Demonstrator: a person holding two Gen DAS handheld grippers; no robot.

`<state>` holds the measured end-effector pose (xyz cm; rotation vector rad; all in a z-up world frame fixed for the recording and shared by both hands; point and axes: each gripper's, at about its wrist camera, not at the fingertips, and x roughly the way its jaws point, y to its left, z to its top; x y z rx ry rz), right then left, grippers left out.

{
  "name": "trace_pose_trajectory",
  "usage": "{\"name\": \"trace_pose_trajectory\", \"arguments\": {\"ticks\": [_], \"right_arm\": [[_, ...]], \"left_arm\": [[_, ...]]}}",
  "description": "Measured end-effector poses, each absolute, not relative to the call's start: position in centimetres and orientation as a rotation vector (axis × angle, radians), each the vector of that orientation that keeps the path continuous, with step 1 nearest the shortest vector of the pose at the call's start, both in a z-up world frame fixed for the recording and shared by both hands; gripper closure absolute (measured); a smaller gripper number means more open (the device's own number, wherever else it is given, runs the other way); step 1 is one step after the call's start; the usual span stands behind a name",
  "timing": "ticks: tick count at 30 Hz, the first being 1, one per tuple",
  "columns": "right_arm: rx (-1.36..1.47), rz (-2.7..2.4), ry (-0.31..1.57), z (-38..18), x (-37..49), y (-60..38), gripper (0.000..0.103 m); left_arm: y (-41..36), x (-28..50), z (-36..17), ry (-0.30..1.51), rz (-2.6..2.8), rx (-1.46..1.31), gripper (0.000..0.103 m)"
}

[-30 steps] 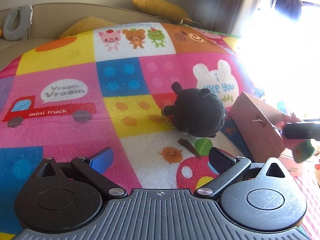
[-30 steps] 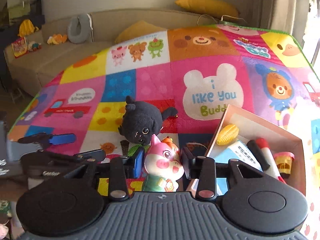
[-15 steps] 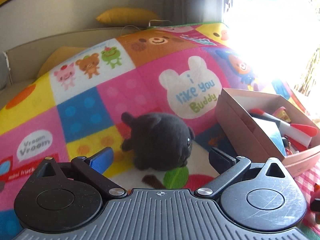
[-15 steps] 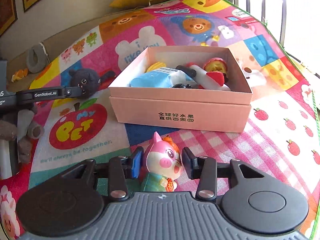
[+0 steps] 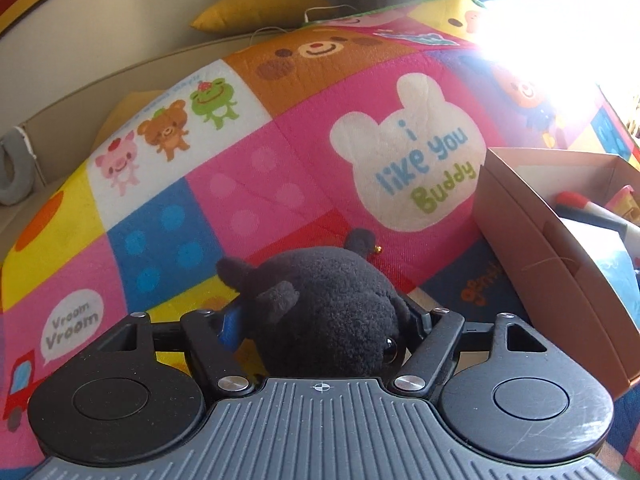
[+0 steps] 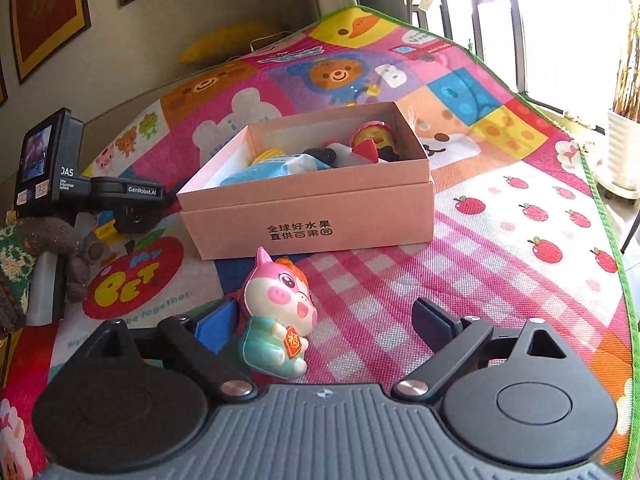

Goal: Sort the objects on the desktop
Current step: 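Lift the pig toy with the right tool while the left tool grasps the black plush toy, then set the pig toy on the mat with the right tool while the left tool lifts the plush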

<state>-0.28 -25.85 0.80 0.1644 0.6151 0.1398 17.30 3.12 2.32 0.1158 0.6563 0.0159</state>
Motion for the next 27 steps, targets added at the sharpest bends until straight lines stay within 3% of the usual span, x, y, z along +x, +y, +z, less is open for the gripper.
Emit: {"name": "trace_pose_trajectory", "arguments": {"ticks": [4,12,20,24,27], "right_arm": [[0.188,0.114,0.568,1.3,-1.1,-26.0,0.0],[0.161,0.063,0.538,2.4,-2.3,-25.7,0.0],[0.118,0.064,0.476,4.6,-4.6,-24.8,0.0],[0.086,0.082,0.479,5.0,-4.7,-23.9,0.0],[0.064,0.096,0.497,4.7,-4.5,-22.9,0.0]], "left_arm": [[3.5,14.5,3.3,0.652,-0.01,0.108,0.027],[1.2,3.3,7.4,0.617,-0.356,-0.09,0.026],[1.0,-0.1,3.1,0.727,-0.458,-0.27,0.025],[3.7,-0.7,2.4,0.723,-0.422,-0.319,0.01],[5.8,-1.6,2.7,0.684,-0.38,-0.314,0.006]]}}
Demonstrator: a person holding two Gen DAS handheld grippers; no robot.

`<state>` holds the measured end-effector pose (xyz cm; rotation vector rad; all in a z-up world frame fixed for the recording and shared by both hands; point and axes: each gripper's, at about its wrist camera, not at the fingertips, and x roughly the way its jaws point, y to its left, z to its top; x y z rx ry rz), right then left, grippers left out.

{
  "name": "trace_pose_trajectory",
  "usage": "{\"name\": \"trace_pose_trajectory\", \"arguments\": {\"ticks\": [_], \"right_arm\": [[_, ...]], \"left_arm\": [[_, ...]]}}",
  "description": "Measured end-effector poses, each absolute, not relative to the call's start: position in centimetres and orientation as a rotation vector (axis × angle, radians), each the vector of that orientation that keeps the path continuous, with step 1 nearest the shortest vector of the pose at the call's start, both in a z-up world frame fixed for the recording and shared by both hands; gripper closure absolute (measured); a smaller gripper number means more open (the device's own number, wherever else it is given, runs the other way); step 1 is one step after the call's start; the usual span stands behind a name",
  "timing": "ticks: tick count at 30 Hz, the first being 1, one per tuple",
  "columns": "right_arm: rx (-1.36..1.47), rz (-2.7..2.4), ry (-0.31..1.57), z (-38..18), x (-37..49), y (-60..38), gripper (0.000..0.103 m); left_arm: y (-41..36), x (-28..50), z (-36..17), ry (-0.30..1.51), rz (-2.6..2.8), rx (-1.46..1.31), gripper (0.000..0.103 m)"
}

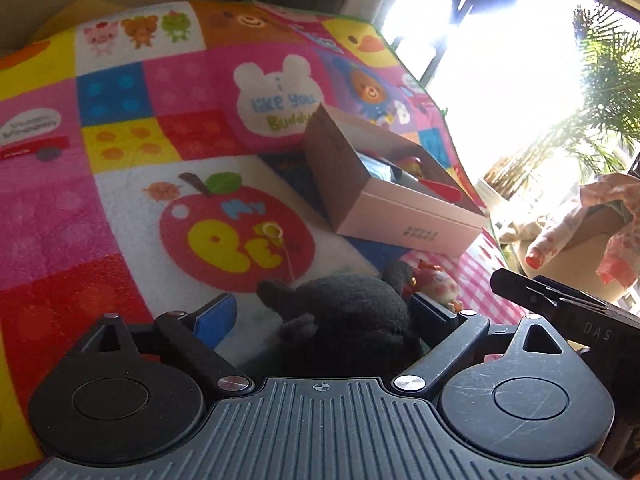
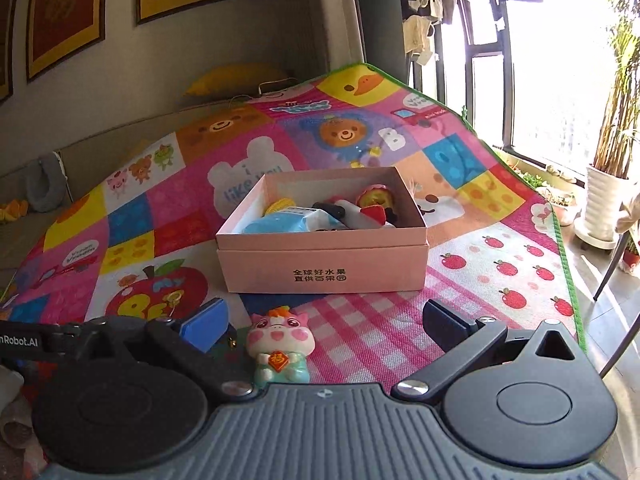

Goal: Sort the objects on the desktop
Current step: 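Set the pig toy on the mat with the right tool while the left tool lifts the plush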

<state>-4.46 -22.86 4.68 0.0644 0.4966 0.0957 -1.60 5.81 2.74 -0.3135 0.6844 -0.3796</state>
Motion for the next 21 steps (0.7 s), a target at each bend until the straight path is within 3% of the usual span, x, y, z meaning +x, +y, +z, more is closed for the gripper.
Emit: {"name": "trace_pose_trajectory", "arguments": {"ticks": [15,21], "right_arm": [[-0.039,0.156,0.577,1.6,-4.0,-19.0,0.0],[0.037,0.151,0.717,-0.3,-2.7,-19.9,0.0]], "left_arm": [[11.4,-4.0,4.3,0.594,-0.128,-0.186,0.0],[12.0,-4.8,4.4,0.618,-0.132,-0.148,0.0]]}}
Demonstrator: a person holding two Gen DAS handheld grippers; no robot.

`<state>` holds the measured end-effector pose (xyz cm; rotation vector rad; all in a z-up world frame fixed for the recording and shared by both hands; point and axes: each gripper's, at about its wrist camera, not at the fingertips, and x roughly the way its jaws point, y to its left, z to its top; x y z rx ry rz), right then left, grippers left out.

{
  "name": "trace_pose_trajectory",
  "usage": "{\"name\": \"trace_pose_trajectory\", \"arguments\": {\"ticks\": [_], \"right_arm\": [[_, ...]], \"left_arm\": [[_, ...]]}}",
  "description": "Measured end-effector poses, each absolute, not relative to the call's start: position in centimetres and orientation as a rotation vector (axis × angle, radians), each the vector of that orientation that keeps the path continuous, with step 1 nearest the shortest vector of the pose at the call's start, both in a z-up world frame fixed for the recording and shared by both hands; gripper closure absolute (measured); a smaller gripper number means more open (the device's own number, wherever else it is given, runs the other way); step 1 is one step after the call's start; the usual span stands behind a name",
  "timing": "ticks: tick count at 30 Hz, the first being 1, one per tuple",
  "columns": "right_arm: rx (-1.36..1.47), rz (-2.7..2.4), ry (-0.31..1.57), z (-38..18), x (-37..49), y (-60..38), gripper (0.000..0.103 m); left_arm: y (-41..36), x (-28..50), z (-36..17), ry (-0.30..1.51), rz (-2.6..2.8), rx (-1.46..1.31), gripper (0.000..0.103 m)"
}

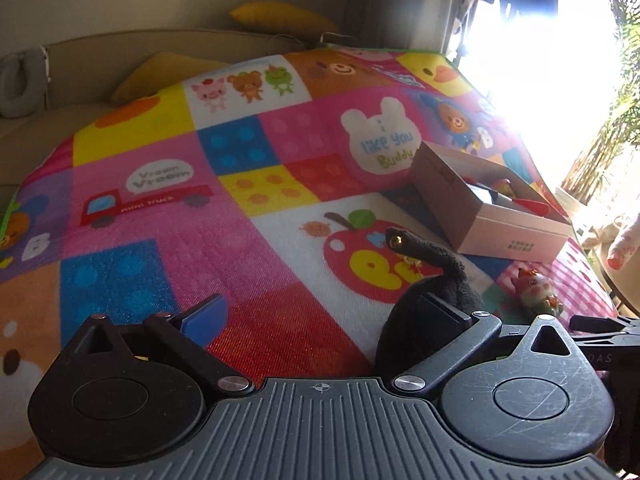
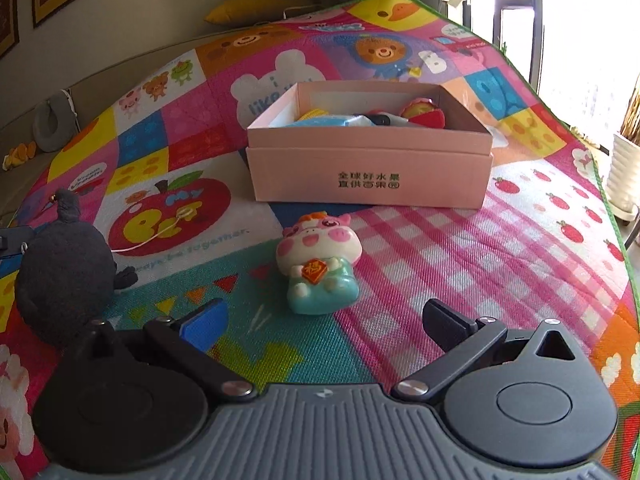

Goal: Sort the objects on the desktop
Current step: 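Set the pig toy on the mat with the right tool while the left tool lifts the plush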

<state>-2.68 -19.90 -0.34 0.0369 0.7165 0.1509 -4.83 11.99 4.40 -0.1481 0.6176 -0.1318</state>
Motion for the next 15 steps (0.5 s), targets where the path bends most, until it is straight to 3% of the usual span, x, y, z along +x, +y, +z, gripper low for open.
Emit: {"name": "trace_pose_trajectory", "arguments": {"ticks": [15], "right_arm": [[-0.052,0.186,0.716,-0.5,-2.7,-19.2,0.0]], "left_arm": [[7.2,-6.5,5.4,0.604,-0.309,-0.056,0.0]]}}
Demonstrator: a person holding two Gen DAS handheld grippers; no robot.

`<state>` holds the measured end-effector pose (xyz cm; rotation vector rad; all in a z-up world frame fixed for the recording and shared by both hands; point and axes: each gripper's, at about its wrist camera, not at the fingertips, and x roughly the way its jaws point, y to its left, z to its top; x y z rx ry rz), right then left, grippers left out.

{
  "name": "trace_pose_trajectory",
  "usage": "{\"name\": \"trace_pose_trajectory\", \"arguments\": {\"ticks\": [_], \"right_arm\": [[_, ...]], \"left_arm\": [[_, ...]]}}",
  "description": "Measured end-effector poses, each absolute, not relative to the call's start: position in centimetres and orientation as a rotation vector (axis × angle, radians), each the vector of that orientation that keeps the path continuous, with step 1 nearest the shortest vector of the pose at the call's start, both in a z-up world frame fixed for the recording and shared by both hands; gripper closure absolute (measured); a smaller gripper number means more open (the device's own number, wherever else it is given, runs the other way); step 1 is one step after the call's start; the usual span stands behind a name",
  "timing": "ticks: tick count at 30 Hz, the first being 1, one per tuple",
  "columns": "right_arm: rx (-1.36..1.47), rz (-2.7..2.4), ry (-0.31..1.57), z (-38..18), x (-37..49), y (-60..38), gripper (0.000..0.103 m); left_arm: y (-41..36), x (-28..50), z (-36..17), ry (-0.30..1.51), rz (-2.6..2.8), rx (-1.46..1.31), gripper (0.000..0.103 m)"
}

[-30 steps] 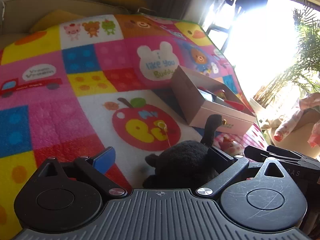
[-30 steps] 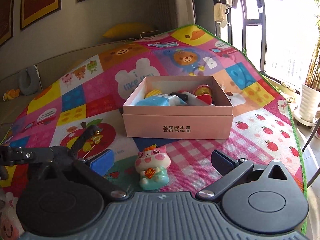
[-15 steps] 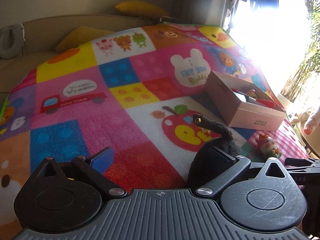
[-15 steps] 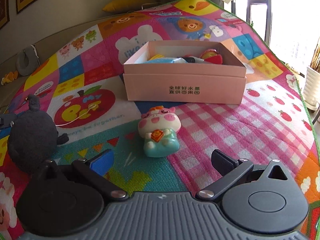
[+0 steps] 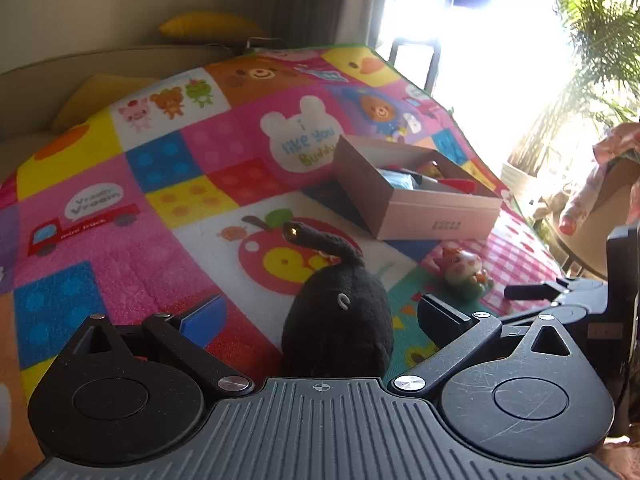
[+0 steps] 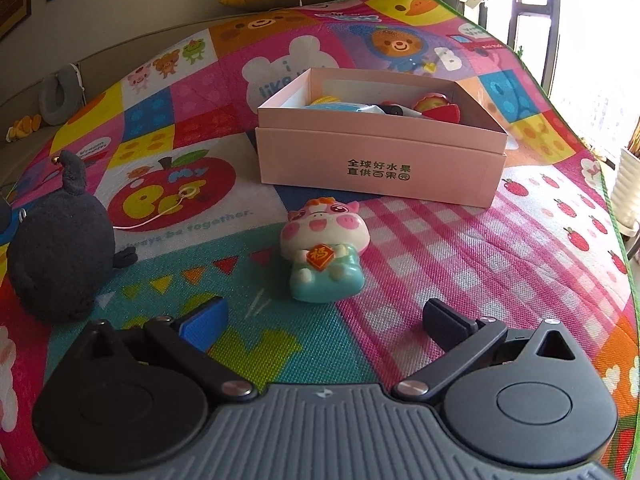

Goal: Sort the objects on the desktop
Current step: 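Grasp the pink pig toy again with the right tool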

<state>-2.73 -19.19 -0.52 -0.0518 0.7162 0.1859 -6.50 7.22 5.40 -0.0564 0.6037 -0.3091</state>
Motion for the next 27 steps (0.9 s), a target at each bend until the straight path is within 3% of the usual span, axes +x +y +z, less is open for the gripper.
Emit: {"name": "trace_pose_trajectory", "arguments": {"ticks": [4,6,14,27], "right_arm": [[-0.045,0.226,0.663,0.9,-2.2,-19.4,0.006],[-0.069,0.222,0.642,1.6,-1.5,-19.3,0.021],[-0.09,0.234,0.703,1.2,1.1,-18.8,0.054],[-0.094,0.229,0.666,3.0,-2.6,-21.1,0.054]], "left_arm": [[5.9,-6.0,3.7,0.657,-0.299,-0.02,0.0],[5.8,-5.6,3.1,0.676,-0.295,-0.035,0.0],[5.5,-5.2,2.7,0.678,-0.277,-0.035,0.0],[3.7,-4.2,2.6,0.657,-0.242,0.015,0.001]]}}
